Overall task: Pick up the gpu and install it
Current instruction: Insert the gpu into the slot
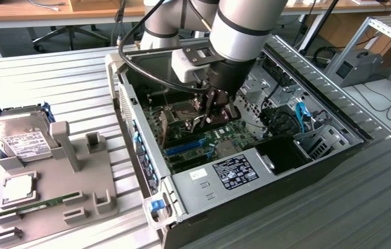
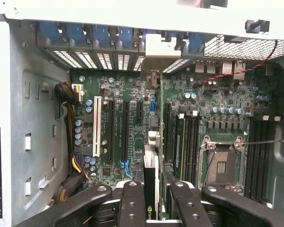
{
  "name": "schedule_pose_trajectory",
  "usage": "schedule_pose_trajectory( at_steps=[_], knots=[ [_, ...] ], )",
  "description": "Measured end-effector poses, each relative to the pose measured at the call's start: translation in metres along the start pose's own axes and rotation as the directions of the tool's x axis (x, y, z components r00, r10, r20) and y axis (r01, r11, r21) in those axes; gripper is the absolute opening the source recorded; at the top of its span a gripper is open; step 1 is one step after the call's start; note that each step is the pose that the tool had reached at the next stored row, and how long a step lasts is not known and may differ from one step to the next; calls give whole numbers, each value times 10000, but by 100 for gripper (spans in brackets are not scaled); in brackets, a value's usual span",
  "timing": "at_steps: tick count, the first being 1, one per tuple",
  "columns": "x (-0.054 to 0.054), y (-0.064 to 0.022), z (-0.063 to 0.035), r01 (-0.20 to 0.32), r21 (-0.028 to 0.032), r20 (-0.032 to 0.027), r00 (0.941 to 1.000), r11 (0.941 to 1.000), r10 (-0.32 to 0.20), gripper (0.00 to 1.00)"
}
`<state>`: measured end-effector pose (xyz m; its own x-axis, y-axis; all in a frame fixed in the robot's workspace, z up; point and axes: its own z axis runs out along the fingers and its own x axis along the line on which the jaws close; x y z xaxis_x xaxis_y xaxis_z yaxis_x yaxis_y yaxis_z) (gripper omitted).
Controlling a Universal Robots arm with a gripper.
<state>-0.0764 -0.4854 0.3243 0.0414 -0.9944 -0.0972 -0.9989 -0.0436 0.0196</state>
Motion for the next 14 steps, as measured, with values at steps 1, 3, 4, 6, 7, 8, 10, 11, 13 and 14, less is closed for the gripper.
schedule_pose_trajectory(
  at_steps=[1,3,4,6,7,8,10,11,13,14],
  knots=[
    [1,3,2,0,1,1,10000,10000,0,26],
    [2,11,6,-1,1,2,10000,10000,1,26],
    [3,14,8,0,2,3,10000,10000,0,26],
    [4,19,9,0,1,2,10000,10000,0,26],
    [6,22,9,-1,1,1,10000,10000,1,26],
    [7,25,10,-1,1,1,10000,10000,1,26],
    [7,29,12,0,0,0,10000,10000,0,26],
    [7,32,13,0,0,0,10000,10000,0,26],
    [7,38,15,0,1,1,10000,10000,0,26],
    [7,44,16,0,1,1,10000,10000,0,26]
  ],
)
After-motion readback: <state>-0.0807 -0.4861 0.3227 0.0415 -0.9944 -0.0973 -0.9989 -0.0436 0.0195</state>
